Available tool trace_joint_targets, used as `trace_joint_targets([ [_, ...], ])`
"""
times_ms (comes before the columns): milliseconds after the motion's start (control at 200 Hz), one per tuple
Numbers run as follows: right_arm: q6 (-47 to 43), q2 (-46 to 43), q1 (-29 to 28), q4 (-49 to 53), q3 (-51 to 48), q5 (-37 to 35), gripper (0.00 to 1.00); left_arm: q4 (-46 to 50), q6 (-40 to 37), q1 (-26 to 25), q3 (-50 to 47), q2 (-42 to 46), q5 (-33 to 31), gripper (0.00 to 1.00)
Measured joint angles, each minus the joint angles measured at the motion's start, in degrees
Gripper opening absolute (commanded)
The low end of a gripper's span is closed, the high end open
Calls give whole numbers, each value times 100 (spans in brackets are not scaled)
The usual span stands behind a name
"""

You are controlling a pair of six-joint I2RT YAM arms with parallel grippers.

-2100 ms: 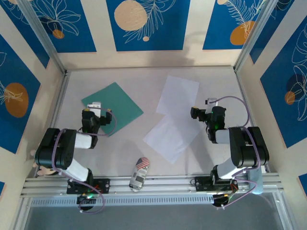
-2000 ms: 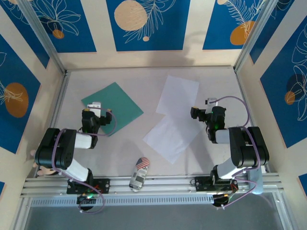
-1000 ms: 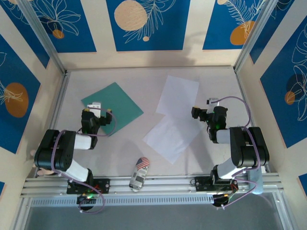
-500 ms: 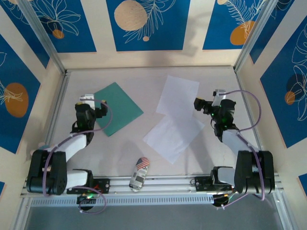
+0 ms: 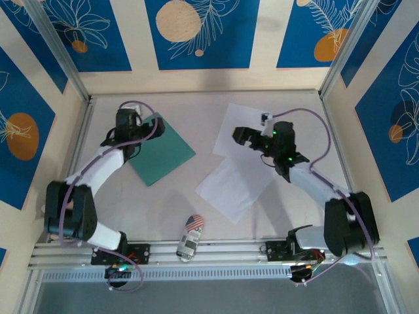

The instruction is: Put the files into the folder

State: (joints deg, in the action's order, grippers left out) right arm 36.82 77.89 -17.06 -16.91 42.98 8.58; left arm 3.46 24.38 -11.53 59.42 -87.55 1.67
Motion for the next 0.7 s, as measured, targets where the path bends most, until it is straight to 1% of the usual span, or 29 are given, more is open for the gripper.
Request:
trace_joint_targets([
  [175,304,973,-535,-15,229,219,99,706,225,-487,1060,-1349,437,100],
  [200,350,1084,-579,-17,240,234,98,765,258,-542,1187,-1510,476,100],
  [335,422,1506,-734,-17,256,280,98,1005,409,-721,1657,-2199,741,100],
  [505,413,1657,-804,-42,245,332,98,1270,535,-826,2009,-2778,986,100],
  [700,382,1770,-824,-63,273,372,98,1419,579,-931,2055,-2881,1067,100],
])
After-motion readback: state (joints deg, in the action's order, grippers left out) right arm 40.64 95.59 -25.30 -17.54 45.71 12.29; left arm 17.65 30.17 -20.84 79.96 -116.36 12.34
